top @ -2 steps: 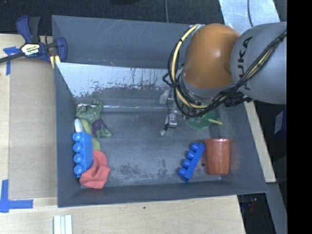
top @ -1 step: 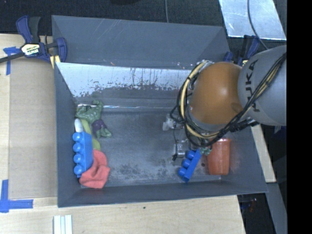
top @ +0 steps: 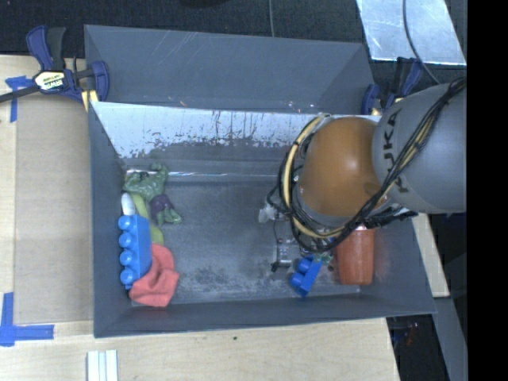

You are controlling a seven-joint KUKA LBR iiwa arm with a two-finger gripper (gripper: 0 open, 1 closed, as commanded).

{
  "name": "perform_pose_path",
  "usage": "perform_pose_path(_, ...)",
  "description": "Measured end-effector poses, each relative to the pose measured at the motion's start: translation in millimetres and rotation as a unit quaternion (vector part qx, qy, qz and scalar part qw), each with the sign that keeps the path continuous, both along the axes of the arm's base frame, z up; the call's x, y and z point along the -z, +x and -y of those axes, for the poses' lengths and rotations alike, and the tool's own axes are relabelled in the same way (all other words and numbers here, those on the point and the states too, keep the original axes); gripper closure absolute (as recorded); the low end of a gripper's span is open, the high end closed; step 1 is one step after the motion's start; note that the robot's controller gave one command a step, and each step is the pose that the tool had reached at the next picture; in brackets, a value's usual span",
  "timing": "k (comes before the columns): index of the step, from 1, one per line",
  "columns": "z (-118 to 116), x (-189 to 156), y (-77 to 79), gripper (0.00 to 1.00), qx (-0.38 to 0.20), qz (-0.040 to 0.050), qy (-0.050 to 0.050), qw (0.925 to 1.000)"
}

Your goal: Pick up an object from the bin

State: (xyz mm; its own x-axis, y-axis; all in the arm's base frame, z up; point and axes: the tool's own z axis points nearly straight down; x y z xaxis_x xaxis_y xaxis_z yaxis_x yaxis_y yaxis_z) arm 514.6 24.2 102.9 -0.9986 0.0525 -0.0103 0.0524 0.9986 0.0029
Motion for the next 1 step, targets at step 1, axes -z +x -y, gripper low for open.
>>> perform_pose_path(1,16.3,30.0,-21.0,0.0,-0.044,-0.0014,0.0,0.999)
